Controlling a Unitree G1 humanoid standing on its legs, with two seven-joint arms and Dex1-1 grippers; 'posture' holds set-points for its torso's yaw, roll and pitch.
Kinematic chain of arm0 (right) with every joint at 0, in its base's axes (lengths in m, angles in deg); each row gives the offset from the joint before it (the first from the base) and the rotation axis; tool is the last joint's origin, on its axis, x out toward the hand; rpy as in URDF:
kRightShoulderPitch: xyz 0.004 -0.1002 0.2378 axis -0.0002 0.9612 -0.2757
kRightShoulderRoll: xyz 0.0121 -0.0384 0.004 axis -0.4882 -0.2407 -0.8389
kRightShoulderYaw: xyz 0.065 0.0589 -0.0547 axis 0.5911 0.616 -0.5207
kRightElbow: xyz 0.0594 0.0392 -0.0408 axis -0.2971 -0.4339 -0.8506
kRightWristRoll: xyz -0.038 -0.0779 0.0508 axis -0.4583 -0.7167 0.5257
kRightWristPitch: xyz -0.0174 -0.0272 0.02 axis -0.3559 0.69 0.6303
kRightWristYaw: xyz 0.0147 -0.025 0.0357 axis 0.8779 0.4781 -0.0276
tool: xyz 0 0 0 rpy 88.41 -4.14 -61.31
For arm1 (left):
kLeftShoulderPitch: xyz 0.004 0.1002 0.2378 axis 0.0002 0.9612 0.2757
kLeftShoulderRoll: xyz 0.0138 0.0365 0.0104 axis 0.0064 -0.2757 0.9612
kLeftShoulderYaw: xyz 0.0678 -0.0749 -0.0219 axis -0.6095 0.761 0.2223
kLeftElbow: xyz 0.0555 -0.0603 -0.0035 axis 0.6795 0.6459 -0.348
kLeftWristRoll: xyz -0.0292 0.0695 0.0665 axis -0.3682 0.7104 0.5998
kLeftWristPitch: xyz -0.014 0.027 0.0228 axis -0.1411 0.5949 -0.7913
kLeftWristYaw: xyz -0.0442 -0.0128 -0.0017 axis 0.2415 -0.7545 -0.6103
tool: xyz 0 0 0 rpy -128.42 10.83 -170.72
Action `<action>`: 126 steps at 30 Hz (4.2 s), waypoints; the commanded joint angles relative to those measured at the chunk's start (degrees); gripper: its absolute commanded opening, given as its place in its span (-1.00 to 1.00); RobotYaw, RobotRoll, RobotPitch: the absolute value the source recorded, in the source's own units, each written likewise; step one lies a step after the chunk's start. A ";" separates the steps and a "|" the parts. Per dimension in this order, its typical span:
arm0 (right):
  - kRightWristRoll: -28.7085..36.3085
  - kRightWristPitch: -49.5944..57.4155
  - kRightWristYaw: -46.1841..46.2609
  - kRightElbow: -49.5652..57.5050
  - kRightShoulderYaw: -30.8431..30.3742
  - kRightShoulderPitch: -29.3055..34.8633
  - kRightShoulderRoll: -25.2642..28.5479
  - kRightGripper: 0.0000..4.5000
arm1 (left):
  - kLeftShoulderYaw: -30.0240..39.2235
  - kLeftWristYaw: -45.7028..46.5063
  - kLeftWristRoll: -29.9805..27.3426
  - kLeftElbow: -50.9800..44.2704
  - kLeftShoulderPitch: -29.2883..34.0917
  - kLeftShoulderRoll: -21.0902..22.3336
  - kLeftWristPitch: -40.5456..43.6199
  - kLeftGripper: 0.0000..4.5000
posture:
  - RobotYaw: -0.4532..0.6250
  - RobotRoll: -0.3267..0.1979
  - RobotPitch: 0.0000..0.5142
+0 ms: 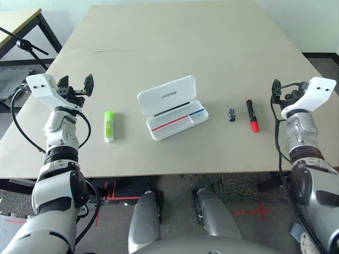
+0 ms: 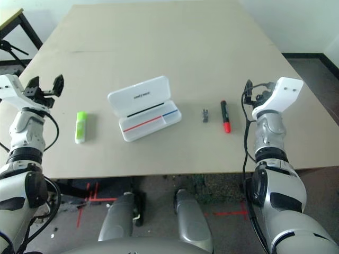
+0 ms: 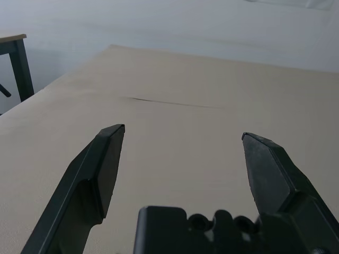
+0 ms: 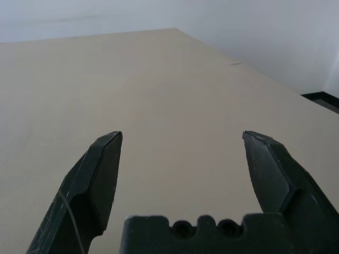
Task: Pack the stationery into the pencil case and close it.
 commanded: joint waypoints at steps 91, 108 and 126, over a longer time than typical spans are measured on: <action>3.48 31.64 -54.56 40.39 -18.42 12.78 8.62 1.00 | -37.32 -20.42 1.10 -72.56 28.64 7.20 47.14 0.99 | -0.25 0.25 -0.39; 3.51 31.68 -54.27 41.36 -18.73 13.23 8.58 1.00 | -39.22 -23.42 2.76 -69.51 25.90 7.02 51.47 0.99 | -0.27 0.25 -0.38; 4.22 33.00 -53.49 44.73 -18.35 14.80 8.57 1.00 | -41.88 -25.44 6.85 -64.40 20.55 7.53 52.20 -0.99 | -0.32 0.25 -0.36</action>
